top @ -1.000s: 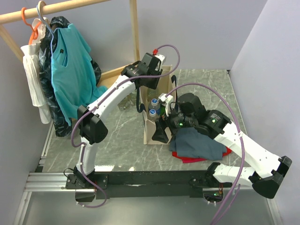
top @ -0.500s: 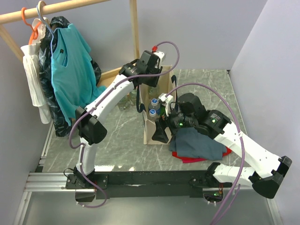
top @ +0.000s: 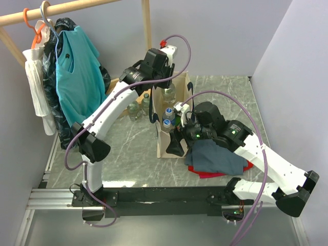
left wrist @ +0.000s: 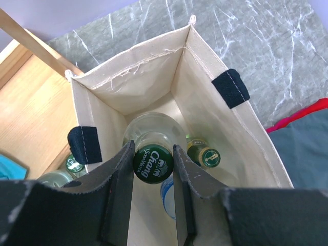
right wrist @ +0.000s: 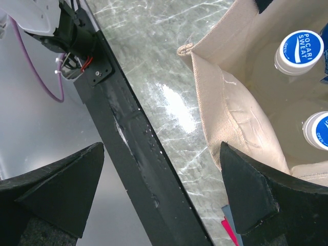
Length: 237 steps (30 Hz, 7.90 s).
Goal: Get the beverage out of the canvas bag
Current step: Take out the drink from the canvas bag, then place the drink at the center of the board.
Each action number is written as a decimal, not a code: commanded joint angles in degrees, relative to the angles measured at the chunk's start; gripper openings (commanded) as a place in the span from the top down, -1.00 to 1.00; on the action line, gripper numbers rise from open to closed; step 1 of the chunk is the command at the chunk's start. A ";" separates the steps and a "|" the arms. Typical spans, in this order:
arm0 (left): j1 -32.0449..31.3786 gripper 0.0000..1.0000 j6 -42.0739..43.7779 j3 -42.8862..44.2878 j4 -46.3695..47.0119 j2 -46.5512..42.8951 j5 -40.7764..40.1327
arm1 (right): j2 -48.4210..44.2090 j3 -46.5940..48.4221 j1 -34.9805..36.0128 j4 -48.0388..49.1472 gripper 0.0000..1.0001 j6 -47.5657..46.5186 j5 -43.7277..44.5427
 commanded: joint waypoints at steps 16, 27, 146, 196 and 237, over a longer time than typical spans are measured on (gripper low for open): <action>0.24 0.98 -0.40 1.92 11.03 -13.86 -3.45 | 0.37 1.63 0.30 1.24 -1.00 -0.46 0.41; 0.24 0.98 0.04 2.28 10.50 -16.14 -4.07 | 0.28 1.80 0.30 1.51 -1.00 -0.46 0.06; 0.16 0.98 -8.75 -62.50 57.70 -25.63 -20.33 | 0.54 0.75 0.30 1.51 -1.00 -0.99 1.37; -2.57 0.14 -8.31 -62.85 58.32 -21.24 -23.93 | 1.42 0.57 0.30 1.94 -1.00 -1.60 0.93; -2.66 -0.50 -6.29 -52.14 46.12 -32.40 -19.02 | -0.42 5.93 0.30 0.54 -1.00 -1.17 6.28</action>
